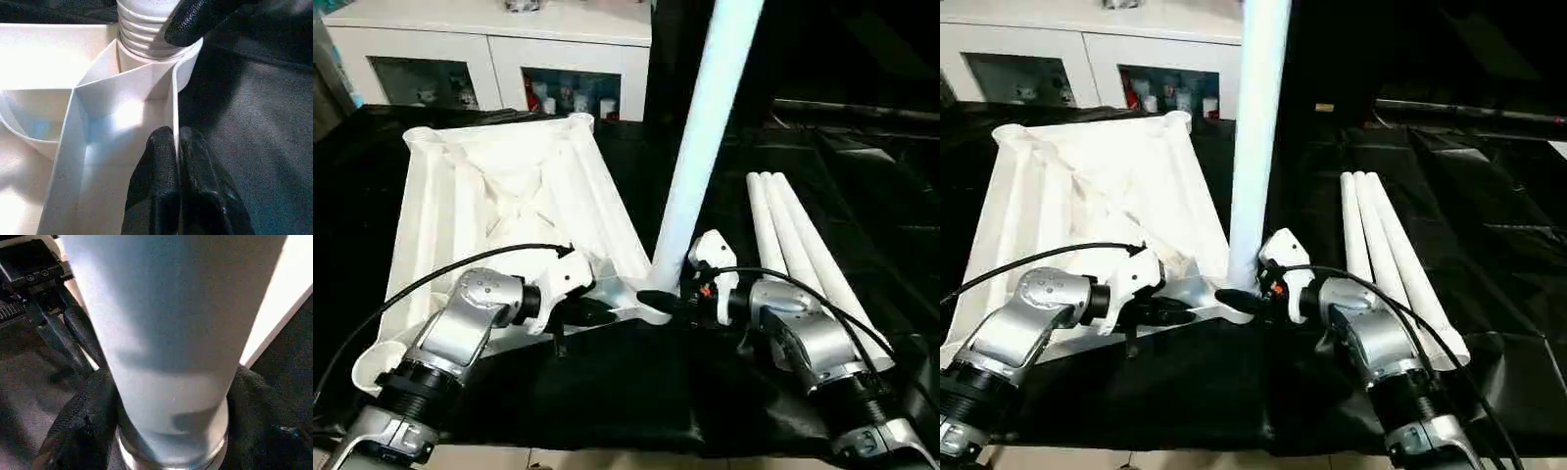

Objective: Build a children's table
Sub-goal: Rotate leg to tighten

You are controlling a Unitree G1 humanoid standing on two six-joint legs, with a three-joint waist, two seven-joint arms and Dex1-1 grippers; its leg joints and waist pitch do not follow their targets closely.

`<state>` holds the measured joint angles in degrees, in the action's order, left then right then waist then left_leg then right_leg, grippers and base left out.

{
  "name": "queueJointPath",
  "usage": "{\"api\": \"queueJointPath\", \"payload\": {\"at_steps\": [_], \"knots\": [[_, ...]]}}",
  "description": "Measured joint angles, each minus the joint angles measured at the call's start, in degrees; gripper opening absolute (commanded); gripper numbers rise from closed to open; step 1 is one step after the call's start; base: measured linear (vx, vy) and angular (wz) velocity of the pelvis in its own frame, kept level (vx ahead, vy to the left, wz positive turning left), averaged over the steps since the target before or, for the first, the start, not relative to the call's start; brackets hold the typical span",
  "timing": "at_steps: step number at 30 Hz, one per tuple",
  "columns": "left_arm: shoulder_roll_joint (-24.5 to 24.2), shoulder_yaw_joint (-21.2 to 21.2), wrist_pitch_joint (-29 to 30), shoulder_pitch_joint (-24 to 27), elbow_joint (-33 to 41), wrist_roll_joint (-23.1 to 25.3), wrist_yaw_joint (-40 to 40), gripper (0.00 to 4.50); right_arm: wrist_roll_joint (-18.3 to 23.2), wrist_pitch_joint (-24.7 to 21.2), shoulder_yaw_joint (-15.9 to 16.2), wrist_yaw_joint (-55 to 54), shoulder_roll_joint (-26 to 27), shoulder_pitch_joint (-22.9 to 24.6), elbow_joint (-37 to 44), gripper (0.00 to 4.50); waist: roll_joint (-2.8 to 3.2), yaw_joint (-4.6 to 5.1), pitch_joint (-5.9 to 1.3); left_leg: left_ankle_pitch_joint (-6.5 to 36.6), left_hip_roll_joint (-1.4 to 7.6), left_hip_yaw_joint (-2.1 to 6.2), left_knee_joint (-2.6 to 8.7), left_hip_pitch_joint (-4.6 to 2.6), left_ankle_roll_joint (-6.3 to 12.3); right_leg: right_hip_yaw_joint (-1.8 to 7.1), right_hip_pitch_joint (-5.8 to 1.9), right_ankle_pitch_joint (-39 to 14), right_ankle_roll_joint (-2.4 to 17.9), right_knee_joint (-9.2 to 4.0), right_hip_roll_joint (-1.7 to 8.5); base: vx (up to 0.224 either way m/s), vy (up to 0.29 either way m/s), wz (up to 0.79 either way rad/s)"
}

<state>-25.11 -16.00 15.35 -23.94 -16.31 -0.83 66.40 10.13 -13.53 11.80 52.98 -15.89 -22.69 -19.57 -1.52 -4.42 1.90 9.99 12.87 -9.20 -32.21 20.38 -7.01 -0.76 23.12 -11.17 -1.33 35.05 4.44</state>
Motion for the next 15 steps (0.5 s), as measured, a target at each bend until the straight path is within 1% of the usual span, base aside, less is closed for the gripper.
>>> {"api": "queueJointPath", "payload": {"at_steps": [3, 4, 6, 8, 12, 15], "knots": [[0.09, 0.34, -0.28, 0.0, -0.51, 0.0, 0.04, 0.0, -0.05, -0.03, -0.19, -1.67, 1.12, 0.27, 0.08, 2.66, 0.05, 0.04, -0.03, 0.0, 0.0, -0.07, 0.02, -0.08, 0.0, 0.04, -0.01, 0.0, 0.0, 0.02, 0.0, 0.0, 0.0, 0.0], [0.36, 0.79, -0.28, -0.09, -1.19, 0.02, -0.96, 0.0, -0.27, 0.31, -0.6, -4.21, 2.53, 0.08, -1.21, 2.66, 0.04, 0.16, -0.04, 0.0, 0.0, -0.08, 0.04, -0.2, 0.0, 0.05, -0.07, 0.01, 0.01, 0.04, 0.0, 0.0, 0.0, 0.0], [0.91, 1.53, -0.25, -0.39, -2.43, 0.07, -2.34, 0.0, -0.82, 0.76, -1.6, -8.15, 4.72, -0.29, -2.83, 2.65, 0.1, 0.71, -0.08, 0.0, 0.0, -0.12, 0.02, -0.28, -0.01, 0.08, -0.08, -0.1, -0.19, 0.09, 0.0, 0.0, 0.0, 0.0], [2.11, 1.65, -0.07, -1.01, -3.41, 0.62, -4.44, 0.0, -1.09, 1.29, -2.35, -11.51, 6.22, -0.82, -4.54, 2.65, 0.09, 0.99, -0.1, 0.0, -0.02, -0.13, 0.0, -0.32, -0.02, 0.1, -0.12, -0.11, -0.21, 0.08, 0.04, 0.0, 0.0, 0.0], [6.54, 1.81, 1.52, -3.76, -6.68, 2.82, -11.14, 0.0, -2.6, 1.83, -4.8, -22.19, 10.3, -4.07, -9.9, 2.65, 0.1, 1.31, -0.12, -0.01, -0.05, -0.15, -0.09, -0.32, -0.01, 0.13, -0.13, -0.11, -0.22, 0.04, 0.08, 0.0, 0.0, 0.0], [12.26, 1.83, 5.04, -6.89, -9.79, 5.21, -19.66, 0.0, -3.37, 2.49, -8.25, -33.71, 14.76, -8.41, -16.37, 2.65, 0.04, 1.5, -0.15, -0.01, -0.07, -0.15, -0.15, -0.33, -0.02, 0.13, -0.12, -0.11, -0.21, -0.01, 0.1, 0.0, 0.0, 0.0]]}}
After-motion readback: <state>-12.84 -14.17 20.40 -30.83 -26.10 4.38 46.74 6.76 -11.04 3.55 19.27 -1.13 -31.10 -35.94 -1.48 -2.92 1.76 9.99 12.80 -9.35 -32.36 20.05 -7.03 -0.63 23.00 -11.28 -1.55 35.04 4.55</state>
